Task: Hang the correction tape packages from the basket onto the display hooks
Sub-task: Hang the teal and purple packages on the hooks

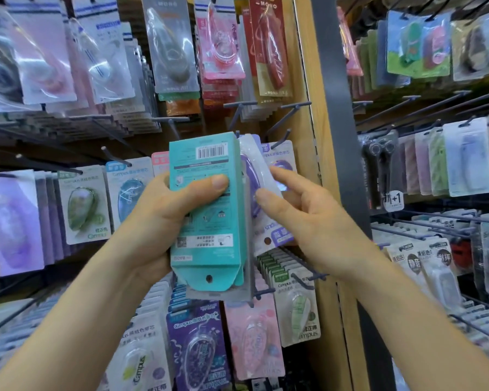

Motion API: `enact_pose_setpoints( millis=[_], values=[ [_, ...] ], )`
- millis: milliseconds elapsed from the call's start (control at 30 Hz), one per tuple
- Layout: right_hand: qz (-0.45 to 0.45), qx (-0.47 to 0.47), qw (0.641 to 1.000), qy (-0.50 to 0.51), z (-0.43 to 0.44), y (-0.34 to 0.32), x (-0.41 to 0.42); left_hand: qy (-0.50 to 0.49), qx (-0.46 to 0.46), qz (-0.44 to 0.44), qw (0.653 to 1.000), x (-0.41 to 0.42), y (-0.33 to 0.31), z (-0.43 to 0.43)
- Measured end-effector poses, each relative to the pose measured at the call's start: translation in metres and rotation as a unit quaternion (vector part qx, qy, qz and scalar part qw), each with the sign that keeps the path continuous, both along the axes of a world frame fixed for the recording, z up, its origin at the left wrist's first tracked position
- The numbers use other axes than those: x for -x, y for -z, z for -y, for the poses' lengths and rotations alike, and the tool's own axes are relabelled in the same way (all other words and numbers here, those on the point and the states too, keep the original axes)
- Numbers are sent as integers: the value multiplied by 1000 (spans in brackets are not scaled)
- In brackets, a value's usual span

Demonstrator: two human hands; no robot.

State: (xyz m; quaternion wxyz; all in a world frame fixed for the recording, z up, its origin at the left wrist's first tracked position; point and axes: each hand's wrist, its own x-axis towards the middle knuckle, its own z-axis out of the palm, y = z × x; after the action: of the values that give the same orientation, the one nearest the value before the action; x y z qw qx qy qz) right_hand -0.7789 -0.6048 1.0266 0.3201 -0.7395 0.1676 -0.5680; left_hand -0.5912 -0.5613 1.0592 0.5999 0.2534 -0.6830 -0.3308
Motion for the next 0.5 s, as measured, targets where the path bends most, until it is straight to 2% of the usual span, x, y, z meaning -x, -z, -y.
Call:
enact_pose_setpoints(
  millis=[67,100,200,367,433,500],
  values=[
    [1,-25,997,-77,-8,5,-4,16,-1,-12,1000,5,3,-2],
    [28,-24,996,-78,-9,7,-5,19,-5,-23,1000,7,4,-1],
    [95,0,995,-19,-9,13,-8,13,-26,-59,998,14,7,-5],
    [121,43,990,53,-7,14,11,-22,-19,-46,999,10,9,-15],
    [109,33,992,53,-8,10,27,-48,-26,-25,998,0,9,-19],
    [46,15,998,34,-10,5,40,-58,-23,8,998,-7,10,-23]
  ],
)
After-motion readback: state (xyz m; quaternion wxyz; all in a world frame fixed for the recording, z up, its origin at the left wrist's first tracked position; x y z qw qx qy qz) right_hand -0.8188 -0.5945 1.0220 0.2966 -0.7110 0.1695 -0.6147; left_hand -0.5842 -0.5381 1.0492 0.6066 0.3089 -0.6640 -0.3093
